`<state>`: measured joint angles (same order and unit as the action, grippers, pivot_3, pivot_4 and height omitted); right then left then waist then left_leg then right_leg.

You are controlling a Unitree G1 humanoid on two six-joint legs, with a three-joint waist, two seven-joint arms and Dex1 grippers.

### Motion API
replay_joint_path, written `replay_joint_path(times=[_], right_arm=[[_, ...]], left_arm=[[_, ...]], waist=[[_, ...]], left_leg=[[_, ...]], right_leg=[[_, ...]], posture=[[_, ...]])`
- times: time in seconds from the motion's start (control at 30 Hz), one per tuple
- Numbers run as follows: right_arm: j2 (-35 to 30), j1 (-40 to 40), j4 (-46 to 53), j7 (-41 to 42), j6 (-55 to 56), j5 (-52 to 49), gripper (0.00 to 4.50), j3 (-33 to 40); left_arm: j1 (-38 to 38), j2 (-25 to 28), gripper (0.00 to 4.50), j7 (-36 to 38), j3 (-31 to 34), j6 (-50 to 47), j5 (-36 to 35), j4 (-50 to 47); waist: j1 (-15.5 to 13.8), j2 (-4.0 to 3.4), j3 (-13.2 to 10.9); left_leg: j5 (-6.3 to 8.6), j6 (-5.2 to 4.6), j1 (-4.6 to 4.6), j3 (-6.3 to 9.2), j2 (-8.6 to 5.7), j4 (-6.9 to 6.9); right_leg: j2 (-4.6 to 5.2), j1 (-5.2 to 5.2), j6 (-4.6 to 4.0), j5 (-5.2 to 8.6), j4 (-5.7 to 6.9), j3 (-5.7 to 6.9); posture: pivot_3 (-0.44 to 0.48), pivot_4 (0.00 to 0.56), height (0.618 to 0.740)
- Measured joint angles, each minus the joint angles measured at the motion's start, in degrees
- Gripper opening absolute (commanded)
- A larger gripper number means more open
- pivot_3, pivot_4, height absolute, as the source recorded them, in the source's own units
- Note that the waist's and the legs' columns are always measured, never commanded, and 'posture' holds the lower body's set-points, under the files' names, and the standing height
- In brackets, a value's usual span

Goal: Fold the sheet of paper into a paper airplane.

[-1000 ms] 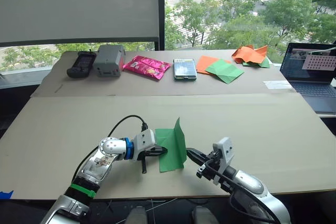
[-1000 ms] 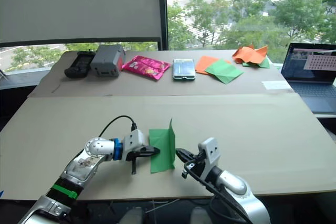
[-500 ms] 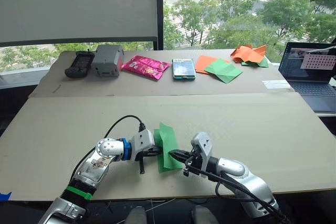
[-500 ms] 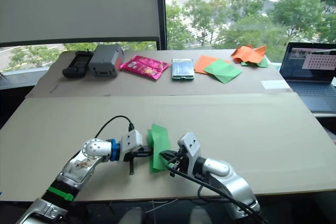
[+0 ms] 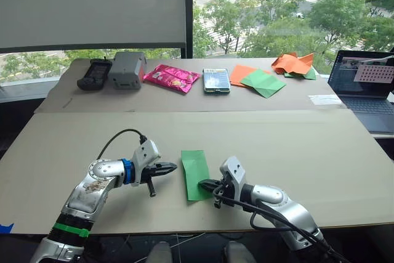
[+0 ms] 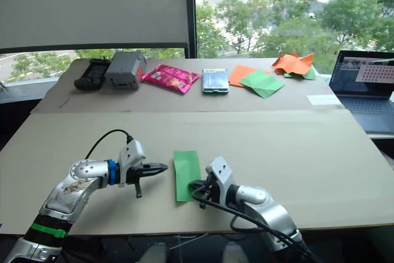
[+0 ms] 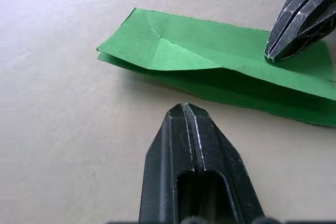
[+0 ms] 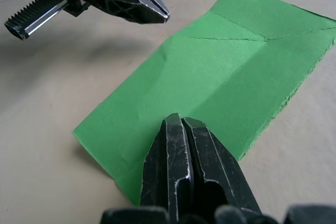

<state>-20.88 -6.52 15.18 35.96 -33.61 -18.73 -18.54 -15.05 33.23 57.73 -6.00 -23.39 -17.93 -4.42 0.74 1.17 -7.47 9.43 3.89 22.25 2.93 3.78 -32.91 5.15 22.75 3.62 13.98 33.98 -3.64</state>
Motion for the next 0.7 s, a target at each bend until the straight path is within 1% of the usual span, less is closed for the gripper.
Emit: replay_joint_path(times=[0.1, 0.23, 0.5, 0.63, 0.7], right_arm=[[0.49, -0.17, -0.03, -0.04, -0.56, 0.06, 0.04, -0.07], [0.86, -0.28, -0.08, -0.08, -0.71, 0.17, 0.04, -0.17], [0.88, -0.29, 0.14, -0.04, -0.93, 0.12, 0.04, 0.31], [0.84, -0.98, 0.07, -0.08, -1.68, -0.04, 0.04, 1.17], [0.66, -2.59, -0.52, 0.05, -1.93, -0.14, 0.04, 2.07]], left_arm=[[-0.87, -3.11, 0.0, -0.61, -0.21, -2.1, -2.3, -1.28], [-1.9, -5.73, 0.0, -2.21, -2.59, -2.36, -1.27, 1.4], [-2.58, -4.6, 0.0, -1.85, -6.8, 2.74, 4.92, 8.07], [-2.66, -4.61, 0.0, -1.33, -7.39, 5.49, 6.38, 8.96], [-2.75, -4.61, 0.0, -1.11, -7.68, 6.5, 6.88, 9.37]], waist=[[0.1, 0.02, 0.01], [0.15, 0.02, 0.01], [0.16, 0.03, 0.0], [0.01, 0.02, 0.0], [0.02, 0.02, -0.01]], left_leg=[[0.0, 0.0, -0.01, -0.01, 0.0, -0.02], [-0.01, -0.02, -0.02, 0.07, 0.01, -0.01], [-0.01, -0.01, -0.02, 0.08, 0.01, -0.02], [-0.01, -0.01, 0.01, 0.05, 0.0, -0.02], [-0.01, -0.01, 0.01, 0.05, 0.0, -0.02]], right_leg=[[-0.01, -0.03, 0.0, 0.0, -0.01, 0.0], [-0.11, -0.02, 0.0, 0.0, 0.06, -0.01], [-0.11, -0.02, 0.0, 0.0, 0.04, -0.02], [-0.07, -0.02, 0.0, 0.0, 0.03, -0.02], [-0.07, -0.01, 0.0, 0.0, 0.03, -0.02]], posture=[[0.0, 0.15, 0.718], [0.0, 0.15, 0.718], [0.0, 0.15, 0.718], [0.0, 0.15, 0.718], [0.0, 0.15, 0.718]])
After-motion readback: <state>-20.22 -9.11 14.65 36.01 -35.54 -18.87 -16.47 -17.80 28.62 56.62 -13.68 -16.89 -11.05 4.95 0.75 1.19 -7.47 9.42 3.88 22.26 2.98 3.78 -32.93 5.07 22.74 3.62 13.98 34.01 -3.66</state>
